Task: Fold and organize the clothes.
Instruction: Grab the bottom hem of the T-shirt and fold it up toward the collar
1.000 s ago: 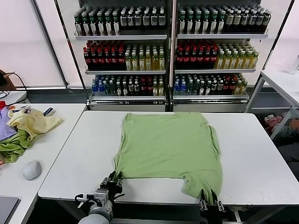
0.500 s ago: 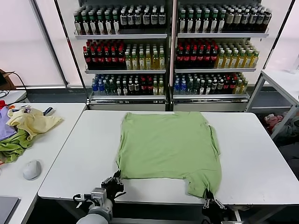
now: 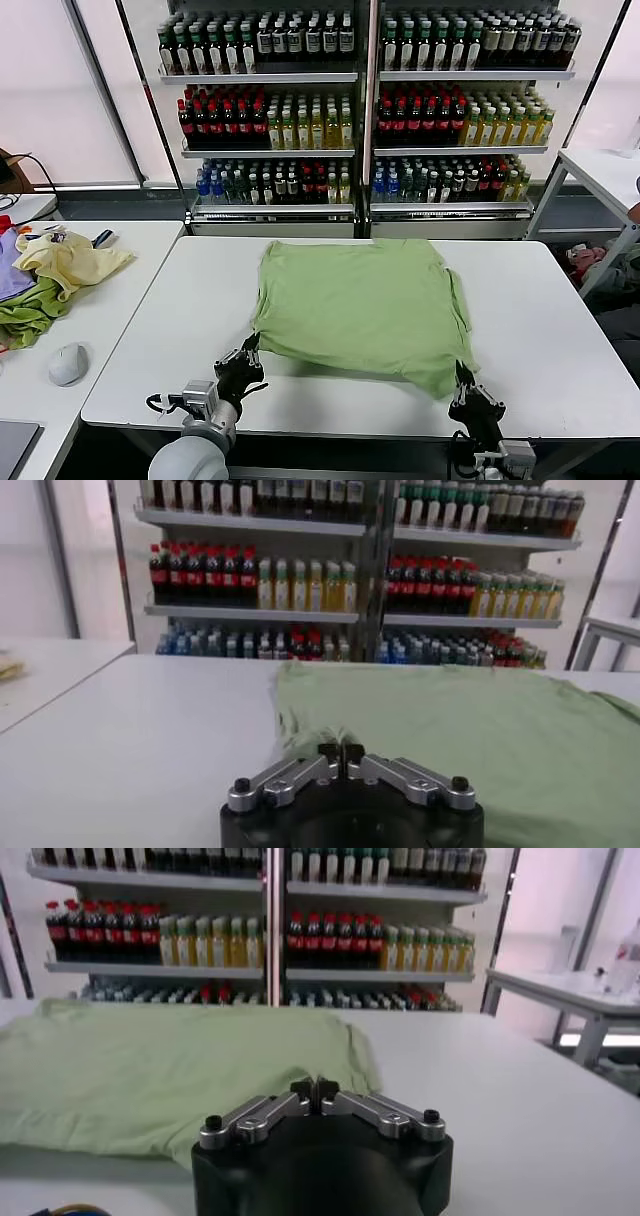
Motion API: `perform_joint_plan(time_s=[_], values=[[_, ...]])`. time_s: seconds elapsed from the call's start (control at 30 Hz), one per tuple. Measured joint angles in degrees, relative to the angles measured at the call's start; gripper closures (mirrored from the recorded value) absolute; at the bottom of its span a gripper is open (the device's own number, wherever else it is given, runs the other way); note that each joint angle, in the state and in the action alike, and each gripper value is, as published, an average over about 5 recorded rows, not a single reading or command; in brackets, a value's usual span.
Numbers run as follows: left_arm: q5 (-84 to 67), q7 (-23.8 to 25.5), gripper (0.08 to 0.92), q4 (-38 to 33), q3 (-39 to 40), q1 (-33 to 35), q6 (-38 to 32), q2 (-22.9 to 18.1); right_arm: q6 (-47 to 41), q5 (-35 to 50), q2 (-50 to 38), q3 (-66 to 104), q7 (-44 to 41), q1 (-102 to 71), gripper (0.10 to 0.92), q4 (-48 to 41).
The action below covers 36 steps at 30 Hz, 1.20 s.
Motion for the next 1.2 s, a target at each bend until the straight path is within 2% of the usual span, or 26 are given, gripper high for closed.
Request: perform_joint_plan(time_s=[0.47, 0.9, 0.97, 1.07, 1.2], values=[[-0.03, -0.28, 0.908, 9.21, 3.47, -10.42, -0.61, 0.61, -0.44, 0.88, -6.01, -4.0, -0.68, 16.14, 0.895, -11.53], [3.11, -1.17, 0.908, 19.1, 6.44, -18.08, 0.02, -0.64, -0.61, -2.51, -6.63, -9.11, -2.0, 28.18, 0.893, -23.43], [3.66, -1.11, 0.908, 20.31, 6.81, -18.89, 0.18, -0.84, -0.96, -3.3, -6.48, -9.78, -2.33, 29.11, 0.875, -24.55], [4.46, -1.06, 0.882, 21.76, 7.25, -19.78, 0.32, -1.13, -1.15, -4.33, -6.21, -10.37, -2.69, 29.91, 0.804, -25.57], [5.54, -1.12, 0.776, 22.57, 7.41, -20.2, 0.2, -1.25, -0.58, -5.07, -6.11, -10.28, -2.91, 29.79, 0.692, -25.8]])
